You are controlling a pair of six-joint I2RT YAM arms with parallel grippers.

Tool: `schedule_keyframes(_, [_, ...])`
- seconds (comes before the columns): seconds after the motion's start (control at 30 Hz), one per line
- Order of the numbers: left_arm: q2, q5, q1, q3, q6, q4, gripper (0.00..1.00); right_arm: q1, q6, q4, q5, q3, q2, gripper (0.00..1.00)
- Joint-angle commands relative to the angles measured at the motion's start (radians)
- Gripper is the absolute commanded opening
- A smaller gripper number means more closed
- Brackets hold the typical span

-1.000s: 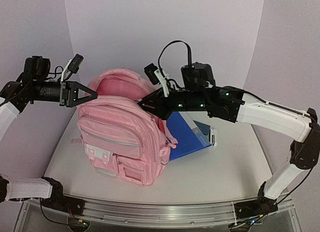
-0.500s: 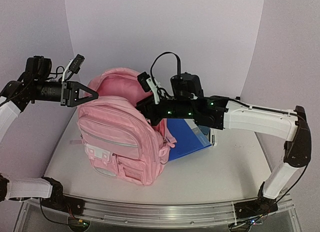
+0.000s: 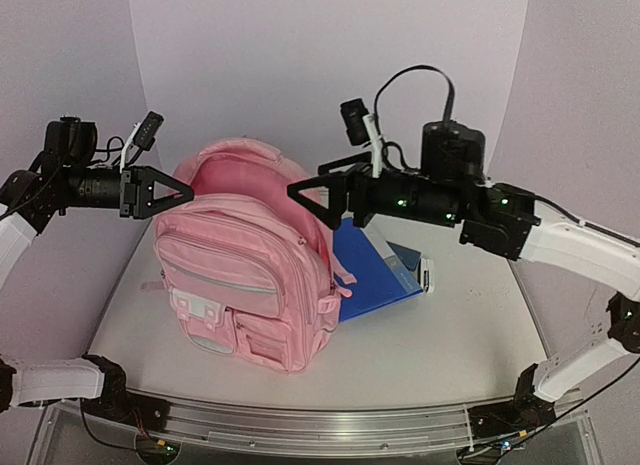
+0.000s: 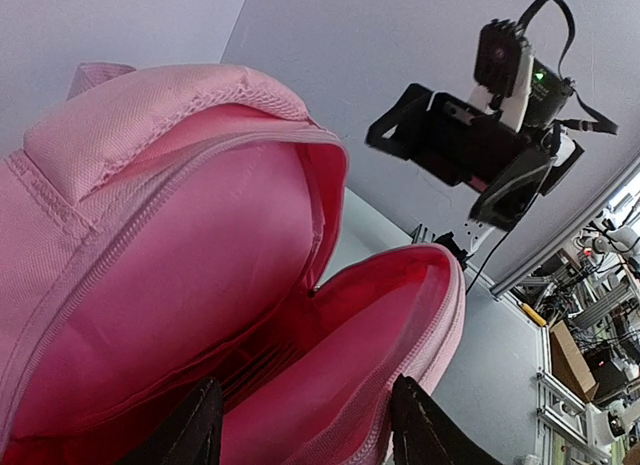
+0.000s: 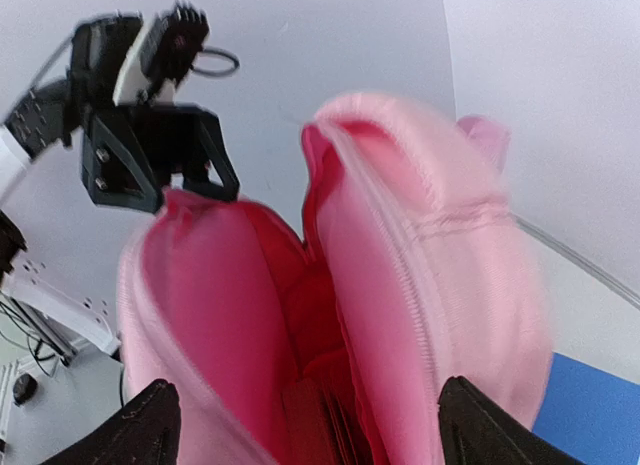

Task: Pack the student bag
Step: Place the book in the student bag, then pick up the files from the center of the board.

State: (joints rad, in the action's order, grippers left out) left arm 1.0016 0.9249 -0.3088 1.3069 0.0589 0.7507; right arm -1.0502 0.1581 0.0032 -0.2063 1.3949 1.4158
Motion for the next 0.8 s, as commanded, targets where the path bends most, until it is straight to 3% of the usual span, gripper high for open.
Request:
schedule_keyframes(0.0, [-0.018, -0.045, -0.001, -0.018, 0.016, -0.001, 0.56, -0.004, 0.051, 0.004, 0.202, -0.029, -0.172, 0.98])
schedule_keyframes(0.1, [-0.031, -0.058, -0.001, -0.026, 0.021, -0.009, 0.57, 0.009, 0.100, -0.111, 0.437, -0.015, -0.189, 0.98])
schedule_keyframes(0.17, [-0.036, -0.060, -0.001, -0.030, 0.023, -0.013, 0.56, 0.052, 0.143, -0.188, 0.512, -0.002, -0.171, 0.98])
schedule_keyframes(0.33, [-0.035, -0.057, -0.001, -0.029, 0.027, -0.011, 0.57, 0.310, 0.272, -0.246, 0.307, -0.087, -0.135, 0.98])
schedule_keyframes(0.43, [-0.036, -0.055, -0.002, -0.032, 0.031, -0.014, 0.57, 0.398, 0.296, -0.247, 0.210, -0.160, -0.096, 0.98])
schedule_keyframes(0.77, [-0.057, -0.060, -0.002, -0.059, 0.037, -0.025, 0.57, 0.624, 0.308, -0.178, -0.049, -0.401, 0.081, 0.77])
